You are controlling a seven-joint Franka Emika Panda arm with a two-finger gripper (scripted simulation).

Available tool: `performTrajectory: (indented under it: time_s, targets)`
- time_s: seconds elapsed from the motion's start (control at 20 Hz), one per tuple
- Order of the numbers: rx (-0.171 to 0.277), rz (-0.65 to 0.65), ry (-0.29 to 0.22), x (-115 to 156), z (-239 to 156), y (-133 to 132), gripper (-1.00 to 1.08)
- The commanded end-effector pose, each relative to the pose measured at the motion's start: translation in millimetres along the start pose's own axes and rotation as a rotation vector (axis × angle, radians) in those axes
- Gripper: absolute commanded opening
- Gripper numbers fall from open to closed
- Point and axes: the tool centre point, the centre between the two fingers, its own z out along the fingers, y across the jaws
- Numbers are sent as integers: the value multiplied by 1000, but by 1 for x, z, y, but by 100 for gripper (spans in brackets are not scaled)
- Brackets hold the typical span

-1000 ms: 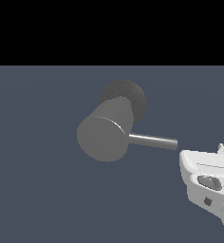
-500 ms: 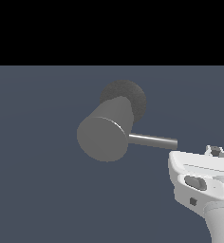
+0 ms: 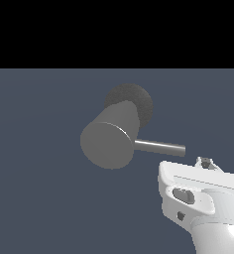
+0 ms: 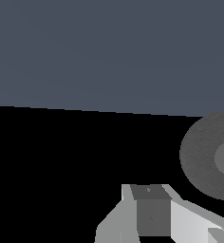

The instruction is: Turn on the faucet by rotating a designated handle.

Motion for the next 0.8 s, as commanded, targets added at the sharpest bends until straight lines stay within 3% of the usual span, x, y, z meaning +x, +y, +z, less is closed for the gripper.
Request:
performTrajectory:
  time_s: [0.0, 0.5, 0.75]
  targets:
    - [-17, 13, 8, -1, -3, 11, -100]
    - [-78, 44, 7, -9, -8, 53, -100]
    - [-112, 34, 33, -2, -15, 69, -100]
